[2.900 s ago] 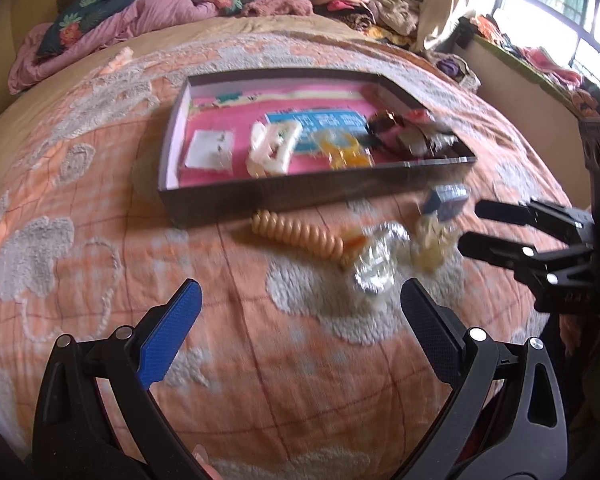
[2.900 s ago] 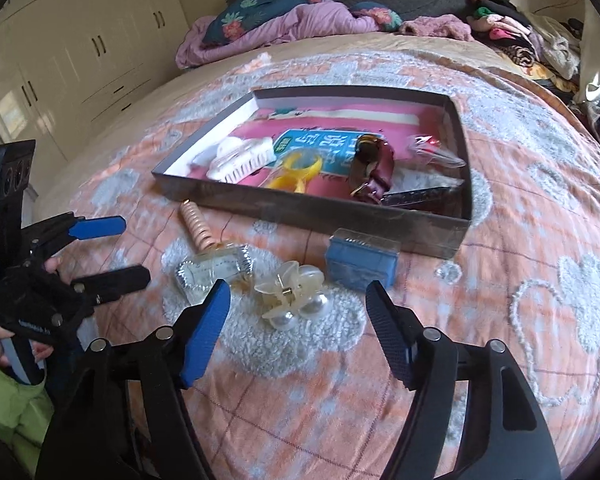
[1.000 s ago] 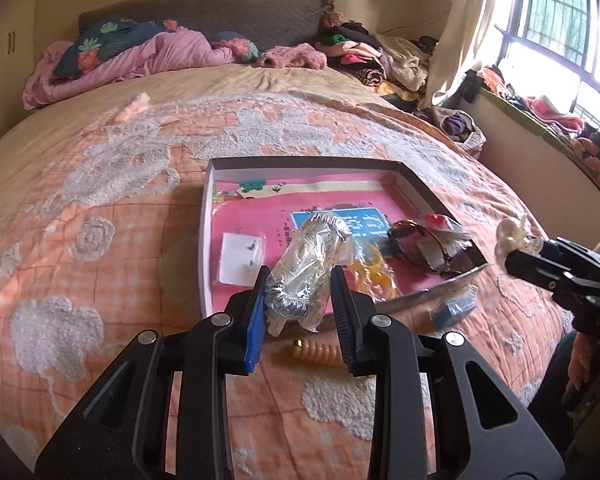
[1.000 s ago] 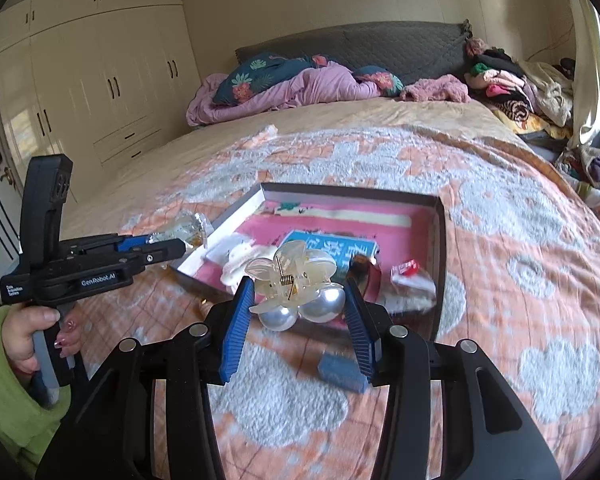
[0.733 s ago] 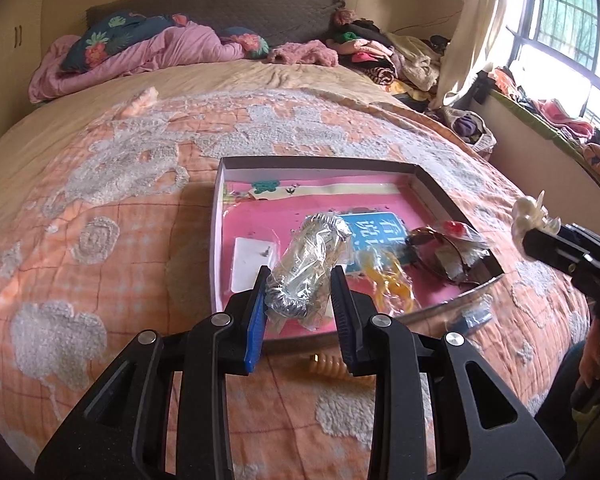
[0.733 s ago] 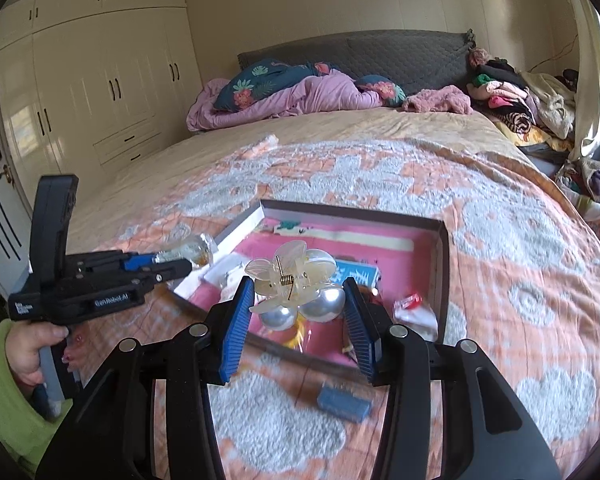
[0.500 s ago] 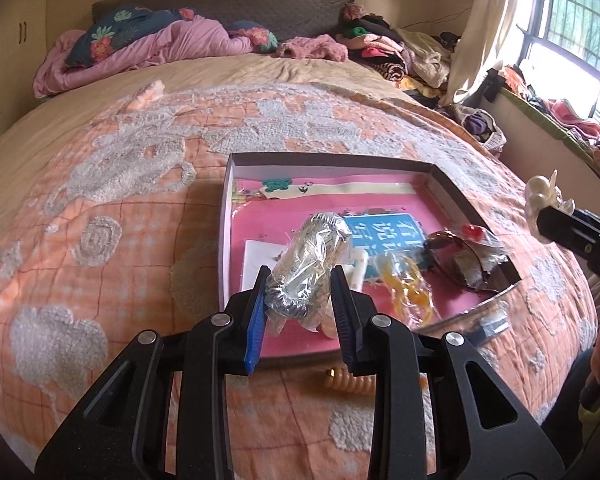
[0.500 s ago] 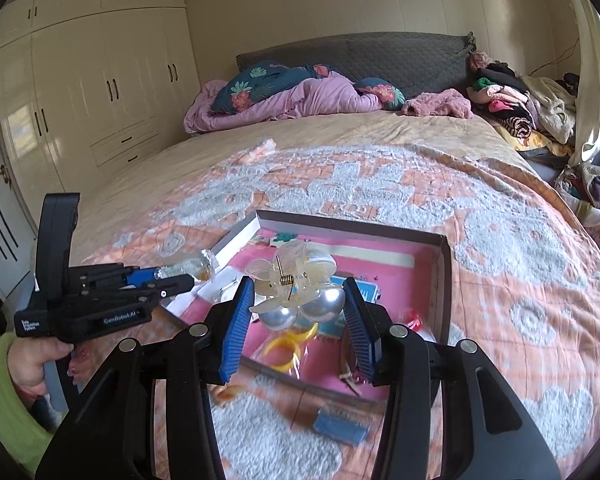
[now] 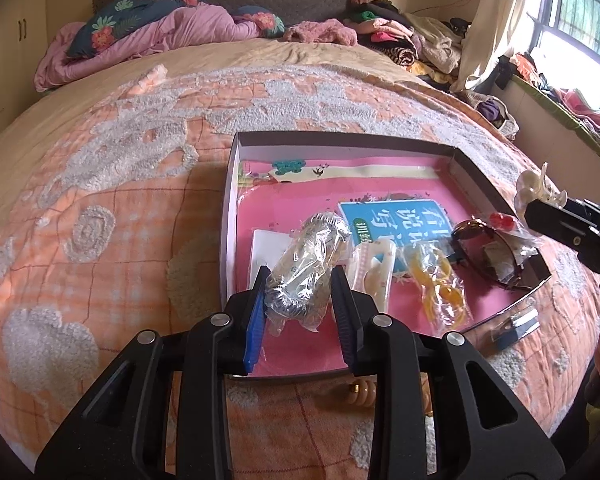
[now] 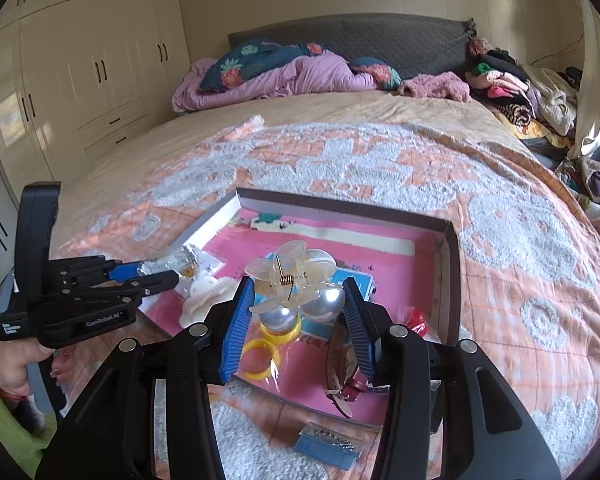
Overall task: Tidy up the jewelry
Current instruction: 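Carry the foil-wrapped bag into the box with the left tool while the right tool carries the pearl clip in, then open both tools to release the foil bag and pearl clip in the box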
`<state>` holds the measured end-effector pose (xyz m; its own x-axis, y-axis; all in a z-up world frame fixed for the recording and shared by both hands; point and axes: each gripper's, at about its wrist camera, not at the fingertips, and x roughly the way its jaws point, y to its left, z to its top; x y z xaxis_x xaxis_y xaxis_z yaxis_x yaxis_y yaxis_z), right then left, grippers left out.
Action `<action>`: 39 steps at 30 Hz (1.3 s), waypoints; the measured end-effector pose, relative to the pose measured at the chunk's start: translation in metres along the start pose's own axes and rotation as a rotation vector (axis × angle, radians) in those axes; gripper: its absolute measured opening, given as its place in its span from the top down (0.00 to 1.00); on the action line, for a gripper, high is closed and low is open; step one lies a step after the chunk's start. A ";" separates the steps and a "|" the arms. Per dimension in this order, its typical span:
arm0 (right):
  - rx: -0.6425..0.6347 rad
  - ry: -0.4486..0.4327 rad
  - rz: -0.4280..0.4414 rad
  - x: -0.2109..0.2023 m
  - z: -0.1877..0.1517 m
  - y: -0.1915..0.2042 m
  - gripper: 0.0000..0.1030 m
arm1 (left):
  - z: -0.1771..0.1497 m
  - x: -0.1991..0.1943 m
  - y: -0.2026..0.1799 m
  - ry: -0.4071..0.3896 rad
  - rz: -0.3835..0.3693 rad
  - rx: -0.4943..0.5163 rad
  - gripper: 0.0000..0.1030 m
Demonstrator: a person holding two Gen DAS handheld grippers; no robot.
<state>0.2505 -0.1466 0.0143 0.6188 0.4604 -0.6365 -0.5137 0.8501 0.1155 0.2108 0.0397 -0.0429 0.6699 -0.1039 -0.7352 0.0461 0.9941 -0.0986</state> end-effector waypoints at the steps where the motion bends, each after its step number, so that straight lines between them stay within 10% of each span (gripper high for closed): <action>1: 0.001 0.009 -0.002 0.004 -0.002 -0.001 0.58 | 0.000 0.001 0.000 0.003 0.000 -0.002 0.78; 22: 0.039 0.098 -0.007 0.032 -0.023 -0.008 0.55 | -0.002 0.000 0.001 0.009 -0.010 -0.014 0.71; 39: 0.114 -0.054 0.012 -0.038 -0.018 -0.007 0.15 | -0.005 -0.035 -0.005 -0.045 -0.039 -0.035 0.56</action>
<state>0.2197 -0.1742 0.0240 0.6461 0.4809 -0.5927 -0.4524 0.8667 0.2102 0.1831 0.0377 -0.0198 0.7010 -0.1403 -0.6992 0.0474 0.9875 -0.1506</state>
